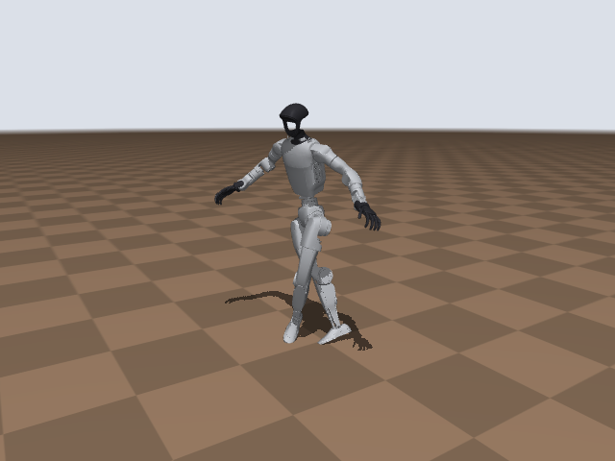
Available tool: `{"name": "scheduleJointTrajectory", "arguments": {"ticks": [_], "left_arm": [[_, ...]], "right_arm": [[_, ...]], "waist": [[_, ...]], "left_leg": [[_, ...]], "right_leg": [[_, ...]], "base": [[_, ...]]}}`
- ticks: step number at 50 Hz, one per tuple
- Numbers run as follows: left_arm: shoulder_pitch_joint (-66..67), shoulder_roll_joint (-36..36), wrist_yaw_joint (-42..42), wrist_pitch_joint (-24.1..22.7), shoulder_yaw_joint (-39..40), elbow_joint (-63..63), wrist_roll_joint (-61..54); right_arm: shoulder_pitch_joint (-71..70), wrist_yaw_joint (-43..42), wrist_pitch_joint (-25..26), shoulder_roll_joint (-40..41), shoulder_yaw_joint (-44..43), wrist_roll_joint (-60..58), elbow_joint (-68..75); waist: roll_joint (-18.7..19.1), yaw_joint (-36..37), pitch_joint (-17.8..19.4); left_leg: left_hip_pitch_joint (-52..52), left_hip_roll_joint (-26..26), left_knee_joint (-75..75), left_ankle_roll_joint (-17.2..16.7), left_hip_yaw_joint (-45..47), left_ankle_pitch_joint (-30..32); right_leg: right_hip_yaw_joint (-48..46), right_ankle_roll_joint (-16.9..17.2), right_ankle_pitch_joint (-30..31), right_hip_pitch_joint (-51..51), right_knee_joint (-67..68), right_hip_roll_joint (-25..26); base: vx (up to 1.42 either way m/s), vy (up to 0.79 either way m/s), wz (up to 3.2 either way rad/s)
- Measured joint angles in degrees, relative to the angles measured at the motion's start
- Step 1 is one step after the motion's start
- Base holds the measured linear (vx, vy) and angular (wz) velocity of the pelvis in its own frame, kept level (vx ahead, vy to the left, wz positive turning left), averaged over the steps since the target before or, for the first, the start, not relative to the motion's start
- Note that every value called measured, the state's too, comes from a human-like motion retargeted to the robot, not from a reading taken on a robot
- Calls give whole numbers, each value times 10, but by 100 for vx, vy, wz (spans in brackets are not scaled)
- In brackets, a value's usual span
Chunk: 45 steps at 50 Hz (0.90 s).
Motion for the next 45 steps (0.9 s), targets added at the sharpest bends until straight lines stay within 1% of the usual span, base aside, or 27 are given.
{"name": "scheduleJointTrajectory", "arguments": {"ticks": [2,3,5,6,7,8,10,12,13,15,17,18,20,22,23,25,28,30,32,33,35,38,40,43,45], "left_arm": [[24,-3,-9,13,43,3,-7],[35,-7,-16,19,62,8,-8],[44,-13,-31,30,87,29,2],[31,-11,-18,34,89,50,-6],[19,-11,-12,41,89,71,-7],[7,-14,-20,50,83,95,9],[-45,-18,-21,68,52,147,26],[-133,-24,-39,86,-17,197,60],[-175,-31,-54,89,-61,211,84],[-246,-46,-76,83,-154,207,145],[-294,-56,-59,60,-227,147,188],[-312,-50,-42,47,-254,103,192],[-334,-75,-2,22,-295,7,203],[-346,-96,7,-5,-326,-87,192],[-346,-105,-1,-17,-336,-132,180],[-339,-119,-36,-31,-342,-215,160],[-300,-144,-95,-37,-314,-297,166],[-252,-169,-107,-45,-294,-323,192],[-199,-198,-108,-55,-288,-327,223],[-178,-210,-112,-60,-290,-325,233],[-146,-229,-130,-67,-296,-314,243],[-118,-242,-151,-68,-312,-287,246],[-109,-250,-148,-61,-324,-258,248],[-101,-270,-134,-43,-333,-206,238],[-92,-284,-136,-31,-326,-176,219]], "right_arm": [[11,-2,-2,37,-25,-11,25],[14,4,-3,56,-40,-19,38],[15,23,-5,85,-60,-25,66],[2,28,2,93,-51,-12,82],[-6,29,6,100,-45,-6,96],[-5,23,7,105,-43,-14,106],[0,-3,17,120,-29,-38,130],[5,-25,37,146,-3,-86,163],[11,-25,45,159,13,-110,180],[15,-12,57,183,44,-152,211],[24,0,62,197,59,-173,226],[21,-1,66,206,73,-166,229],[56,-4,65,205,52,-175,227],[80,10,57,207,32,-148,220],[93,20,55,209,21,-122,216],[115,32,49,213,-3,-73,211],[119,11,33,213,-32,-23,218],[113,-11,21,208,-38,-15,223],[112,-27,7,205,-38,-13,222],[113,-31,0,206,-41,-9,220],[117,-31,-10,211,-48,7,217],[132,-20,-15,228,-66,45,216],[138,-19,-14,240,-76,69,219],[129,-20,-10,251,-77,83,225],[114,-22,-6,253,-72,69,228]], "waist": [[63,13,2],[103,22,2],[176,32,-16],[162,29,-28],[151,18,-30],[145,-10,-13],[118,-68,16],[112,-118,49],[114,-135,66],[116,-165,93],[113,-184,102],[102,-195,107],[107,-200,91],[128,-192,83],[133,-189,81],[137,-186,79],[148,-194,77],[152,-211,71],[149,-236,54],[147,-249,41],[151,-273,18],[168,-283,-2],[180,-282,-3],[183,-297,2],[193,-308,12]], "left_leg": [[88,30,-61,5,-8,-32],[132,55,-100,-8,-17,-72],[185,130,-152,-27,-35,-202],[158,148,-131,9,-32,-280],[134,167,-94,36,-35,-347],[116,192,-27,47,-45,-393],[36,252,166,69,-80,-453],[-36,305,289,62,-131,-459],[-57,320,316,58,-159,-460],[-88,336,336,56,-208,-462],[-120,343,339,50,-243,-453],[-140,346,341,44,-257,-441],[-171,353,340,22,-284,-414],[-187,392,300,-14,-321,-364],[-183,400,278,-25,-332,-345],[-164,404,234,-38,-338,-313],[-110,405,131,-49,-329,-269],[-61,381,36,-64,-332,-240],[-17,331,-63,-85,-365,-197],[-6,303,-105,-89,-385,-174],[11,272,-164,-90,-401,-148],[40,251,-187,-90,-407,-185],[65,234,-189,-89,-435,-225],[91,187,-206,-36,-482,-267],[101,195,-217,-14,-492,-262]], "right_leg": [[-147,-39,-24,59,50,8],[-219,-59,-58,82,105,6],[-307,-91,-148,82,273,-23],[-306,-90,-196,5,433,-108],[-300,-90,-232,-53,557,-183],[-288,-90,-243,-70,608,-239],[-240,-68,-258,-133,693,-357],[-171,-38,-266,-177,673,-407],[-131,-20,-258,-186,630,-414],[-49,8,-221,-189,495,-411],[10,23,-184,-176,318,-415],[25,26,-169,-171,234,-423],[18,52,-128,-159,104,-435],[23,52,-70,-161,34,-375],[32,52,-50,-157,20,-358],[39,52,-43,-154,24,-349],[42,52,-87,-177,80,-328],[48,52,-99,-184,95,-314],[46,52,-100,-175,73,-312],[40,52,-97,-173,58,-314],[26,52,-96,-173,36,-306],[17,52,-110,-170,27,-284],[19,52,-123,-163,26,-266],[28,51,-135,-160,31,-268],[46,32,-148,-170,49,-250]], "base": [[31,-87,-163],[35,-81,-185],[32,-76,-171],[23,-73,-122],[15,-73,-32],[12,-75,69],[6,-79,163],[1,-83,179],[-2,-83,151],[-6,-84,113],[-10,-89,80],[-10,-95,73],[-8,-104,60],[-10,-121,15],[-7,-110,13],[-5,-94,14],[-5,-78,-8],[1,-61,-24],[4,-48,-8],[0,-43,18],[0,-42,26],[7,-40,-6],[10,-34,-30],[4,-20,-19],[0,-19,-50]]}}
